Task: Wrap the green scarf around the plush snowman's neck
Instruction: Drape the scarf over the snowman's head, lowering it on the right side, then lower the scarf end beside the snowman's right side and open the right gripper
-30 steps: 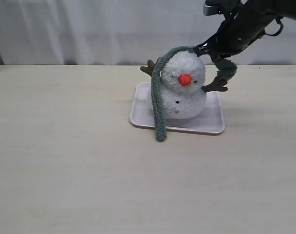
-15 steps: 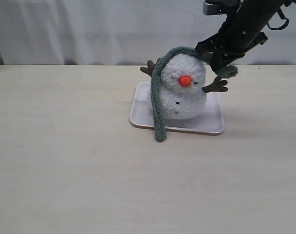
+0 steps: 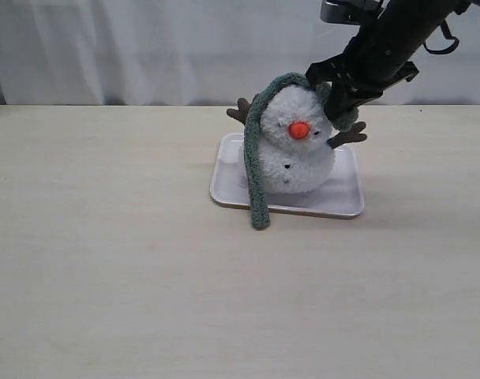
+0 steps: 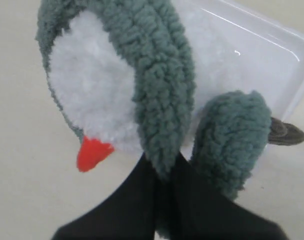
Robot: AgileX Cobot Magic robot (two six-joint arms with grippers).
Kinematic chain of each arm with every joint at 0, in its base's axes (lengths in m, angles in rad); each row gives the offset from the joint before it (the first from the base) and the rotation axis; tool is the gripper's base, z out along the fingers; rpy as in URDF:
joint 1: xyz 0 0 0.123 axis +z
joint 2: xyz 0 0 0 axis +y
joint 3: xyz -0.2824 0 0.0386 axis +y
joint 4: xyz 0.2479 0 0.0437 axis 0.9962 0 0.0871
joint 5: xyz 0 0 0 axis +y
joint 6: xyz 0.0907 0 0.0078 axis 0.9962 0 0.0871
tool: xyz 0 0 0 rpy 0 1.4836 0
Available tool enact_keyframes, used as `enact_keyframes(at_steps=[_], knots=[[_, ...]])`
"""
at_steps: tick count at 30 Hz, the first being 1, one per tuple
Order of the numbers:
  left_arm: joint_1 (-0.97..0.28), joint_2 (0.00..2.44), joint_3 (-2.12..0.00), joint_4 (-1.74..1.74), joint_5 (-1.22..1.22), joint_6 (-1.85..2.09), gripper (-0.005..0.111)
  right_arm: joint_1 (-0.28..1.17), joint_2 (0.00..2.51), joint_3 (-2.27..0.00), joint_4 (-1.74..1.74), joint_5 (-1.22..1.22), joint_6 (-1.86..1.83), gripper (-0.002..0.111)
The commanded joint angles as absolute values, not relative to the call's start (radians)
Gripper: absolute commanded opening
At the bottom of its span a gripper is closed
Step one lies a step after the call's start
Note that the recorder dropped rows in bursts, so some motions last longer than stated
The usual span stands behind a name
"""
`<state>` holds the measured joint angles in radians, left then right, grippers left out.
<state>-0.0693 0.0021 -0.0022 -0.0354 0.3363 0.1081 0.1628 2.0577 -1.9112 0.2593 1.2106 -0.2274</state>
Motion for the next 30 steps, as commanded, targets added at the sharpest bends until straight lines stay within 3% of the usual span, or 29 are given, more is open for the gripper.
enact_keyframes(at_steps=[1,20,30], knots=[[-0.066,0.0,0.0,-0.039,0.322,0.103,0.0,0.155,2.063,-1.917,0.292,1.221,-0.239,0.004],[-0.066,0.0,0.0,-0.039,0.325,0.103,0.0,0.155,2.065,-1.879,0.466,1.221,-0.223,0.004],[-0.066,0.0,0.0,-0.039,0.325,0.103,0.0,0.155,2.065,-1.879,0.188,1.214,-0.129,0.004]])
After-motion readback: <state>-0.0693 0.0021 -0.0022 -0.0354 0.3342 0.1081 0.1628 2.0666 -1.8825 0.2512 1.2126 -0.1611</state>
